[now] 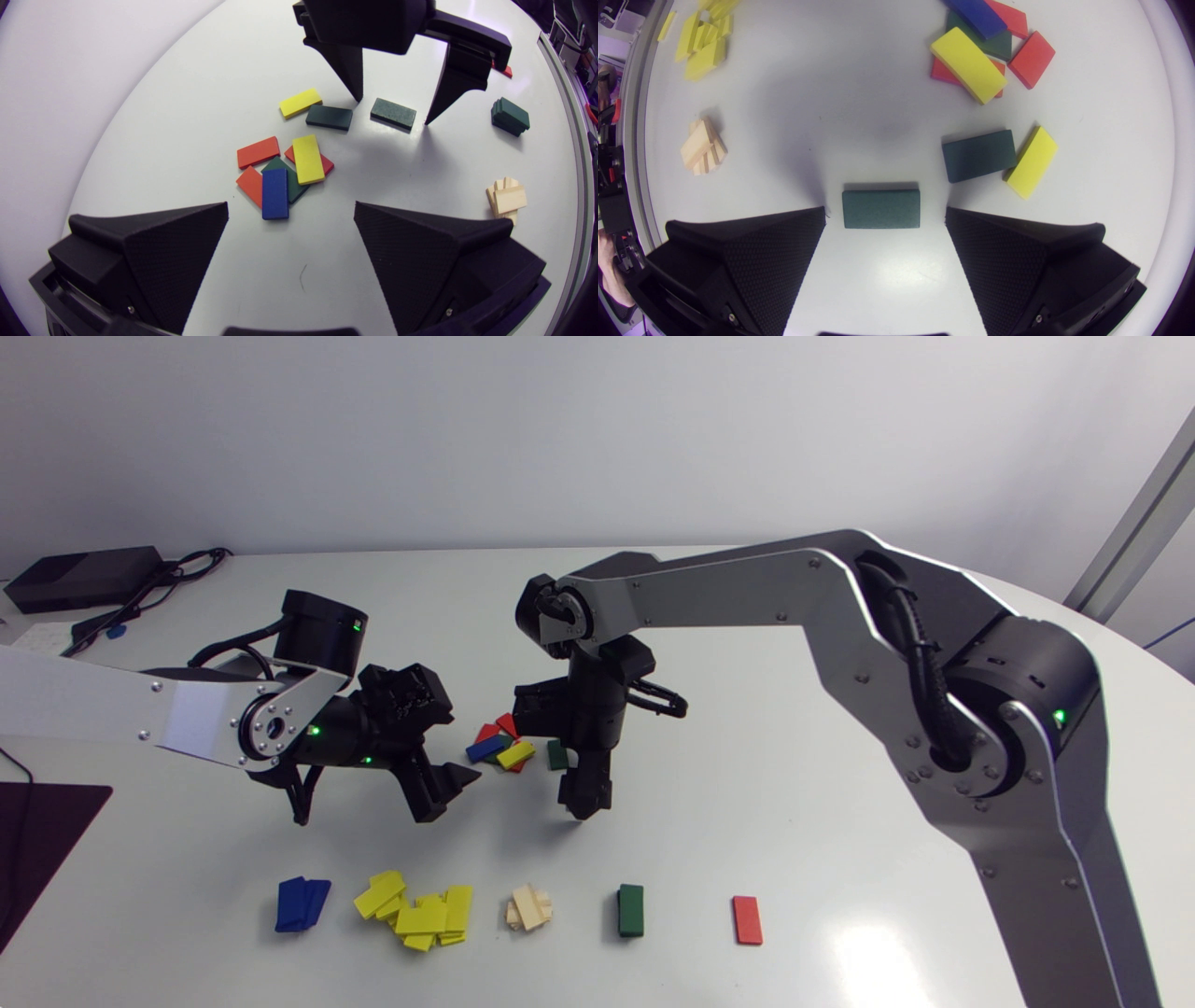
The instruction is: Take domino bricks one by one from the mixed stack on the table and place each onto the existing stack of the same color.
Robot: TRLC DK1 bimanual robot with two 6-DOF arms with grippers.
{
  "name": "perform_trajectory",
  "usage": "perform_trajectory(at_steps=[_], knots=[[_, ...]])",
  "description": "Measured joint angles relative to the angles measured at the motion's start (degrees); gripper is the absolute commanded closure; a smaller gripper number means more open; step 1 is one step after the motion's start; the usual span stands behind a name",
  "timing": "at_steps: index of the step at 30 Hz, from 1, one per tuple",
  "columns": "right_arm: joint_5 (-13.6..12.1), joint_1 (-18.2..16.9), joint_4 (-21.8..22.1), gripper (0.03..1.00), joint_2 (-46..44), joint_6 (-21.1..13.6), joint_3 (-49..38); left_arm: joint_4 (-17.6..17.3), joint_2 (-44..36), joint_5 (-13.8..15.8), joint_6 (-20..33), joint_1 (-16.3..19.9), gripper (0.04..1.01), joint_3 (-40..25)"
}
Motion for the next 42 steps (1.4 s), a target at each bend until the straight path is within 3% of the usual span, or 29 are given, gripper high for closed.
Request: perform_trajectory(at_steps=[12, 21, 26, 28, 32, 34, 36, 42], knots=[[1.42, 0.28, -2.01, 0.144, 1.07, 0.02, 1.97, 0.02, 0.00, 0.17, 0.02, 0.00, 0.087, 0.00], [4.55, 1.49, -2.12, 0.146, 1.60, 0.83, 2.71, 0.00, -0.02, 0.42, 0.63, 0.11, 0.087, 0.00], [4.96, 1.90, -2.12, 0.149, 1.60, 1.27, 2.71, 0.00, 0.00, 0.63, 0.66, 0.48, 0.087, 0.00], [5.03, 1.92, -2.12, 0.175, 1.60, 1.29, 2.71, 0.00, 0.00, 0.63, 0.66, 0.52, 0.087, 0.00], [5.90, 2.47, -1.88, 0.333, 1.60, 1.29, 2.58, 0.00, 0.00, 0.63, 0.68, 0.52, 0.087, 0.00], [6.16, 2.93, -1.62, 0.498, 1.60, 1.29, 2.36, 0.00, -0.02, 0.63, 0.85, 0.59, 0.087, 0.00], [6.25, 3.41, -1.53, 0.580, 1.57, 1.29, 2.14, 0.00, -0.02, 0.83, 0.87, 0.74, 0.087, 0.00], [7.19, 4.20, -0.92, 0.595, 1.36, 1.55, 1.79, -0.33, -0.02, 0.87, 1.07, 0.85, 0.087, 0.00]])
